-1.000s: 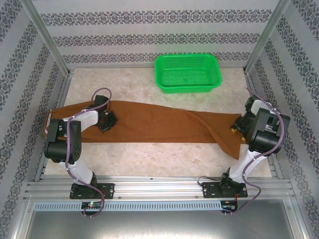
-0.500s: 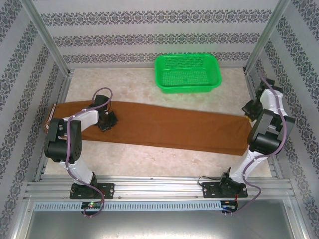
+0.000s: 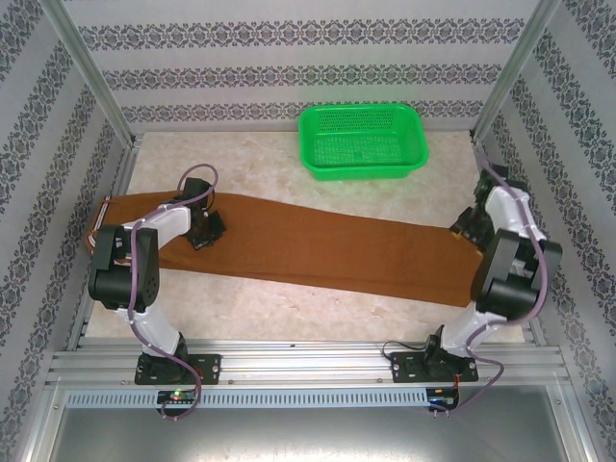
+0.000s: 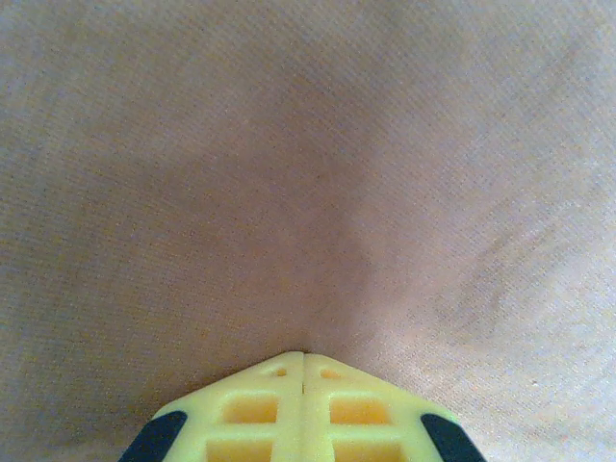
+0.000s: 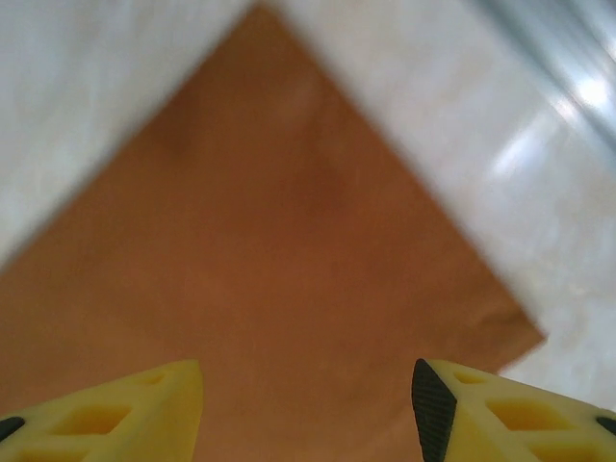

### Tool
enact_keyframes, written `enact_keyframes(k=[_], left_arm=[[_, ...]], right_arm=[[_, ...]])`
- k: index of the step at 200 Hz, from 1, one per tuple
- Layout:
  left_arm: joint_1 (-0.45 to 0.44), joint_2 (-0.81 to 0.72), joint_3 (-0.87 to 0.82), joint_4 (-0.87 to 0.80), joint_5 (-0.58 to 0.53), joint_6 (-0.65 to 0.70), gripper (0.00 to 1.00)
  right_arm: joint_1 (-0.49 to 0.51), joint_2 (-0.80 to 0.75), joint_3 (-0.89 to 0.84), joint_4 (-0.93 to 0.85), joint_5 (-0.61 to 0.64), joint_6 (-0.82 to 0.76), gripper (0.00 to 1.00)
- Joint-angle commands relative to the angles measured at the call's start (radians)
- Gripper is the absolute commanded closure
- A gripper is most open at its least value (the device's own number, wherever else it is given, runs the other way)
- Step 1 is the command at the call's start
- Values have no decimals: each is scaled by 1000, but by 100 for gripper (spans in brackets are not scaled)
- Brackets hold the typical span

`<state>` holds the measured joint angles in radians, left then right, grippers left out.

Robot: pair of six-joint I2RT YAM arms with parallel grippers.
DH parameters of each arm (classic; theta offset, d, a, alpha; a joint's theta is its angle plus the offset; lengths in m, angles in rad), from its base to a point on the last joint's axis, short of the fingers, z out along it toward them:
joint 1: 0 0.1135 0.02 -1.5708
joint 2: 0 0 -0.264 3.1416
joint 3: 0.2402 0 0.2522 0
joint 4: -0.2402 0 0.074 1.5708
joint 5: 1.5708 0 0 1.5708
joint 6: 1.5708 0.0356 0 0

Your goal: Roll up the long pants

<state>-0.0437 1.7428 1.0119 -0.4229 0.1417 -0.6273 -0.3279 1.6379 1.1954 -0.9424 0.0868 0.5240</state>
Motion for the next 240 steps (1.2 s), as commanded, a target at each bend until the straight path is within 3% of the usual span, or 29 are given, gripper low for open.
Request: enact_keyframes(k=[1,7,16,28,54,98,115,140,166,218,240], left_arm=[[5,25,18,-38,-39,1,100],[6,30,18,-36,-40,0,100],[5,34,17,-33,-40,-3,100],[5,37,19,-30,-36,-3,100],[5,32,19,-21,-33,-10,100],[5,-74,-3,-39,-68,-10,100],[5,-148,-22,-60,-96,-11,70],[7,-252,-55,-67,-104,-9,38],[10,-293,-55,-106,-117,-6,30],[17,-354,-112,-108,-109,-62,24],[19,-390,-125,-126,-131,-96,23]], right_arm=[[115,-75,-113,0,-44,45,40],[153,-80,-134,5,-57,54,44],[204,-75,-155,11,-73,74,59],[253,-48,-174,33,-103,94,100],[305,72,-158,88,-186,122,100],[358,276,-15,61,-163,114,100],[357,331,51,18,-132,103,100],[341,390,151,-43,-78,86,100],[298,426,213,-89,-34,74,100],[119,421,232,-101,26,34,100],[75,384,236,-67,-26,31,100]])
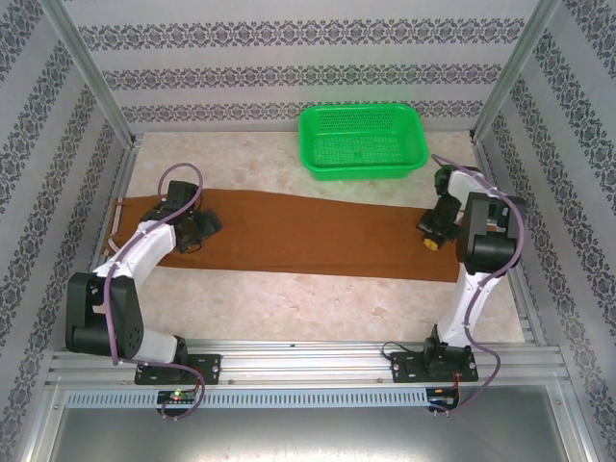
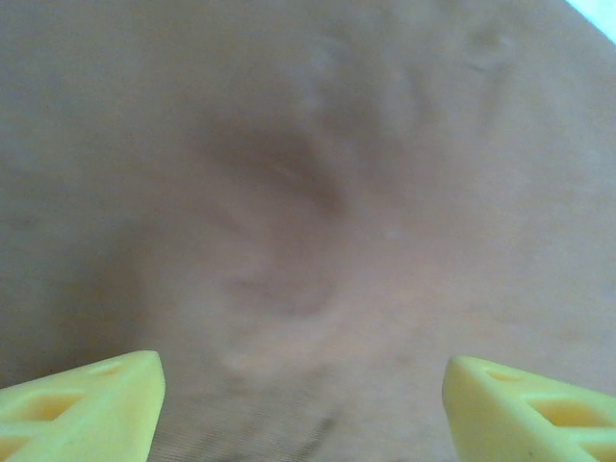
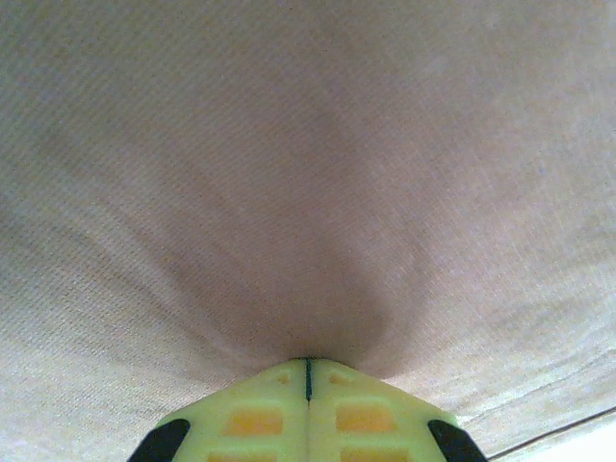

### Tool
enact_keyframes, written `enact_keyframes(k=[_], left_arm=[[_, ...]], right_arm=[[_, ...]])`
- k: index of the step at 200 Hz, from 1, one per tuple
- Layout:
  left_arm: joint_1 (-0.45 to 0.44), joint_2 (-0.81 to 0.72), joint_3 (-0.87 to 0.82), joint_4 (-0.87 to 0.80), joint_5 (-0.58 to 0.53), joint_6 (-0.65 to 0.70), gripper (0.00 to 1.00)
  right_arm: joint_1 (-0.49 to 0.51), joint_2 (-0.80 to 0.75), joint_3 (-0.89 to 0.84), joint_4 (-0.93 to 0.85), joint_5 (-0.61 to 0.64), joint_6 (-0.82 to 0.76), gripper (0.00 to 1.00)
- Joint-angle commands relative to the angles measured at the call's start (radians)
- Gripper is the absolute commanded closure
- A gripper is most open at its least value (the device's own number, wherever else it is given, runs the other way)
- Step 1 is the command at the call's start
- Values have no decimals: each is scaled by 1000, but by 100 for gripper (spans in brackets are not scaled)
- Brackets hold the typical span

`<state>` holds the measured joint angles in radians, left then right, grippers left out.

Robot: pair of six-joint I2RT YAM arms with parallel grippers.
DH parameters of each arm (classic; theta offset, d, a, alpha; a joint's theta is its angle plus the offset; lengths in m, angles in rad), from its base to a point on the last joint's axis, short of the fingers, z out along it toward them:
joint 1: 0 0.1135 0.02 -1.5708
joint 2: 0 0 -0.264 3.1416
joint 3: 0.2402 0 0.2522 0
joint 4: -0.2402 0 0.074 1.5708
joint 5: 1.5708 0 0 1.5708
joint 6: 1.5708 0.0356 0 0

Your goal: Roll up the long pants

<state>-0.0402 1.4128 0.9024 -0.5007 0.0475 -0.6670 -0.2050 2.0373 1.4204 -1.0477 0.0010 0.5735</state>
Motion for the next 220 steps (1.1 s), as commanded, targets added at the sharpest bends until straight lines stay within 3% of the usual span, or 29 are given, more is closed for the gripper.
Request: enact_keyframes(k=[1,34,51,72,106,155,168,173,178,185,192,220], left_arm=[[16,-63,-17,-50,-39,-59,23],[26,-267,-37,-140,-132,-157,19],[40,-375,-37,-207,-222,-174,17],[114,-429,-30,-254,-238,-144,15],[328,-319,-31,-205,-81,-89,18],[379,-111,28,-125,-26,-78,19],[381,-72,38,-103,-3,-84,25],[381,-60,44,-98,1,-85,33],[381,-50,49,-91,4,-86,46],[381,-39,59,-86,5,-92,77],[381,-30,74,-84,5,-101,99],[379,-30,179,-103,4,-116,100]], right_arm=[[-48,-18,13,38,60,-18,100],[-46,-67,43,48,76,-20,100],[-49,-74,47,69,36,-20,92],[-46,-65,40,101,-34,-9,89],[-40,-52,-9,172,-98,1,88],[-63,-73,-96,258,-144,5,88],[-69,-82,-111,272,-154,6,88],[-70,-86,-115,276,-158,7,89],[-72,-89,-118,279,-159,6,89],[-72,-94,-123,283,-164,6,89],[-73,-101,-129,287,-170,8,89],[-70,-148,-157,285,-160,6,89]])
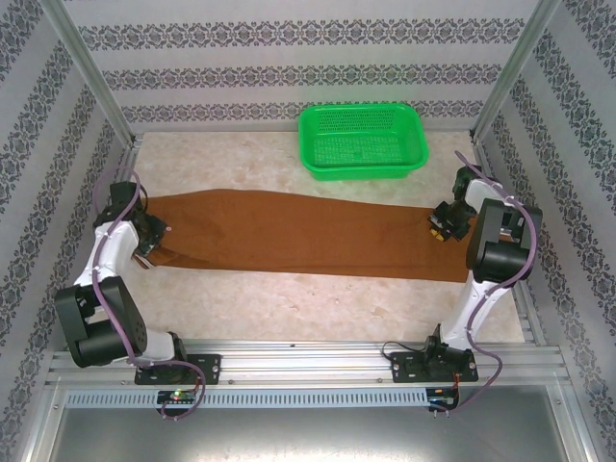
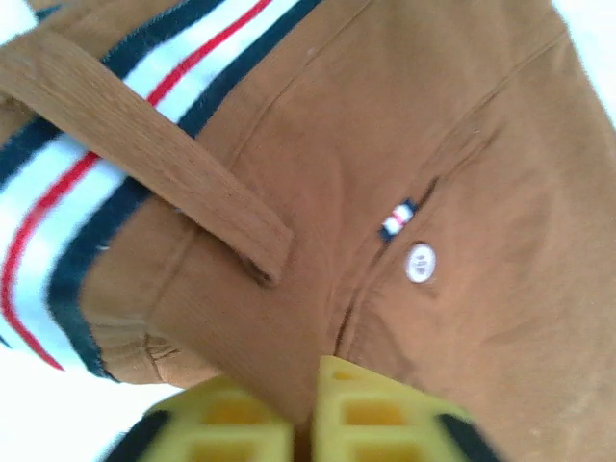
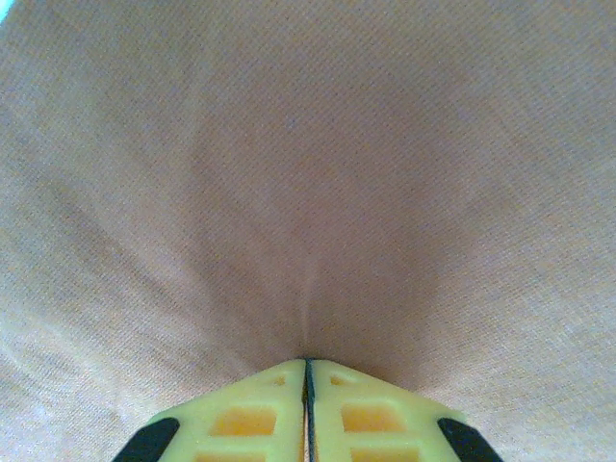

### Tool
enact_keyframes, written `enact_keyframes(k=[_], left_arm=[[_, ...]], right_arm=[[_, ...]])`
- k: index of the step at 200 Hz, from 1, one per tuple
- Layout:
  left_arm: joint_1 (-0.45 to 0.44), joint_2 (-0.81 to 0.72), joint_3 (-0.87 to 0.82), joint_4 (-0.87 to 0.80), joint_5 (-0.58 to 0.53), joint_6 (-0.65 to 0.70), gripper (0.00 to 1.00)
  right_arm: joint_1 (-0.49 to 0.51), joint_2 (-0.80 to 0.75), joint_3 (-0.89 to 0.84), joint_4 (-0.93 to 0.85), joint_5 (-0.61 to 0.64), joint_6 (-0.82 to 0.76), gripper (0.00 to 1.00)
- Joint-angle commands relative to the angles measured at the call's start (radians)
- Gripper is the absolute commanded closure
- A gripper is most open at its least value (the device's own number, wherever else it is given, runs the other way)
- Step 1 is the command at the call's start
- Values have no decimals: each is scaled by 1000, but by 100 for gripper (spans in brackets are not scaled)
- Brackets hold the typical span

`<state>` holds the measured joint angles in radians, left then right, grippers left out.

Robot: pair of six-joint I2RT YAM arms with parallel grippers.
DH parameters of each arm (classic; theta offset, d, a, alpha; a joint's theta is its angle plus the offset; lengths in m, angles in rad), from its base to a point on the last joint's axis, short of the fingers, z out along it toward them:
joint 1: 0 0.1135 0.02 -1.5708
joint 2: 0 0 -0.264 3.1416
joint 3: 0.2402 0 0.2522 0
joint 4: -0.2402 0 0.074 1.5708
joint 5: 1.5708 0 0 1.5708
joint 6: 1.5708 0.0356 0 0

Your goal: Roll up the long pants

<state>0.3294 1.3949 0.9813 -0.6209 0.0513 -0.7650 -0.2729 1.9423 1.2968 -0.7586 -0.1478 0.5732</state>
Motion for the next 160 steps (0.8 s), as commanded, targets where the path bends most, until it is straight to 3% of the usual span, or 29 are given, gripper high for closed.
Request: enact_keyframes(k=[1,30,56,68,75,135,160], left_arm=[[10,-12,105,16,-1,-18,100],[9,-51,201,-5,-49,-32,100],[8,-39,255,23,-51,-61,100],[7,-15,273,48,-41,-81,100],[6,7,291,54,-40,-85,100],[7,175,368,86,-52,-56,100],[5,224,382,101,-21,-60,100]], right_arm=[[-2,-56,-34,-5,-12,6,89],[-5,-150,-99,-18,-3,-3,86],[-12,-194,-136,-48,-36,-20,64],[-24,-221,-154,-68,-31,-19,61],[-38,-242,-168,-80,-25,-18,55],[-251,-379,-260,-105,33,-31,54],[-280,-382,-272,-99,43,-30,54]])
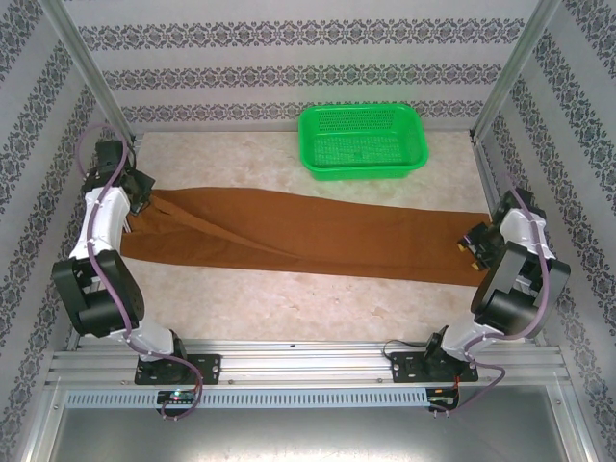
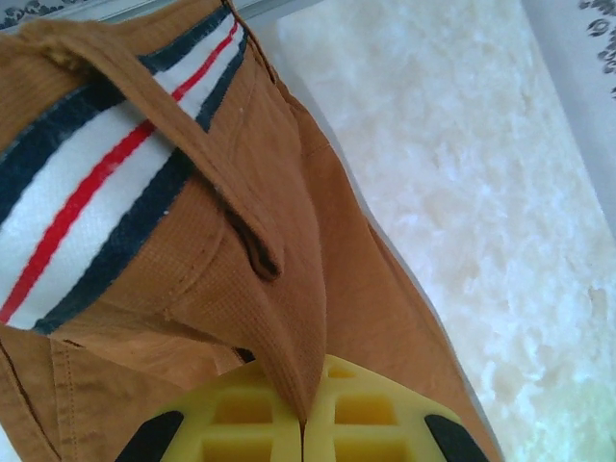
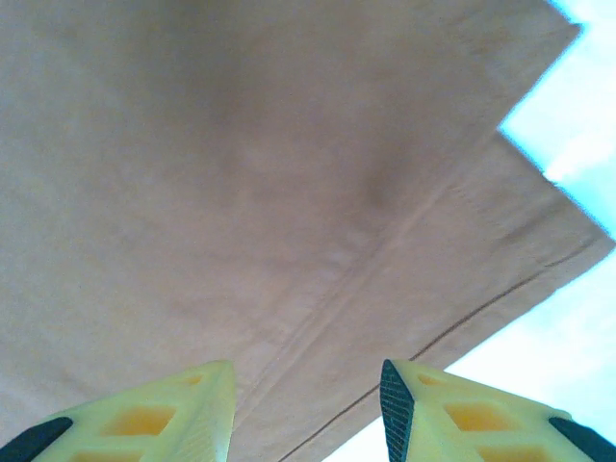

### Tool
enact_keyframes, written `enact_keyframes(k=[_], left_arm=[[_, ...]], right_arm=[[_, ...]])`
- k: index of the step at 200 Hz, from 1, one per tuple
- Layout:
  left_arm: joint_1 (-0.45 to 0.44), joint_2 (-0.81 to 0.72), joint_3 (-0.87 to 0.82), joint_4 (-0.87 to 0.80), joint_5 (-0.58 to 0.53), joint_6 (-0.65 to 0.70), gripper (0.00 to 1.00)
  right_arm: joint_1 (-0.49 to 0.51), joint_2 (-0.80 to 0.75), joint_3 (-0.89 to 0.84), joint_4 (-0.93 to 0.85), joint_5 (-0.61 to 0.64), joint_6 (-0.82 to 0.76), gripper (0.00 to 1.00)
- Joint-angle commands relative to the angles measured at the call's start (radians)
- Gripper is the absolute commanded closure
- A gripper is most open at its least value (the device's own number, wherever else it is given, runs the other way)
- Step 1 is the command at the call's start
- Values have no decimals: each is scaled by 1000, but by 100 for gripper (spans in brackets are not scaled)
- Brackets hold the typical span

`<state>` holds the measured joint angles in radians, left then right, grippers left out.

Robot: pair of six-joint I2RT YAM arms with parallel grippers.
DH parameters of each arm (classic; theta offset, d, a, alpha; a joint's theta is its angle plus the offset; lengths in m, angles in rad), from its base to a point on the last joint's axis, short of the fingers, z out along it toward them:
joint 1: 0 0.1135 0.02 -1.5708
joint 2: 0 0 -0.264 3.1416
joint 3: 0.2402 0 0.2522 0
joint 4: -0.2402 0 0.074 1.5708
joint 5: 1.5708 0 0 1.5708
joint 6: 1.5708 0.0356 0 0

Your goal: Roll up the long pants

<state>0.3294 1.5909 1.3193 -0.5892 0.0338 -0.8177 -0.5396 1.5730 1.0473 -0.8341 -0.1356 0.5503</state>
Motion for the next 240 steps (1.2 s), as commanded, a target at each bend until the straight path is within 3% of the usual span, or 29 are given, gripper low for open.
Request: enact_keyframes(k=[1,59,131,240], left_arm=[[5,30,45,69,-3,-7,100],[5,41,42,83,6,8,100],[-21,124,68,68,33,42,100],[-59,147,56,74,40,66,100]], right_arm=[[-12,-11,-22,-24,32,-6,54],[-41,72,-10,-28,44,-9,54],[-195,126,20,20,19,4,53],[-211,297,114,85,10,32,53]])
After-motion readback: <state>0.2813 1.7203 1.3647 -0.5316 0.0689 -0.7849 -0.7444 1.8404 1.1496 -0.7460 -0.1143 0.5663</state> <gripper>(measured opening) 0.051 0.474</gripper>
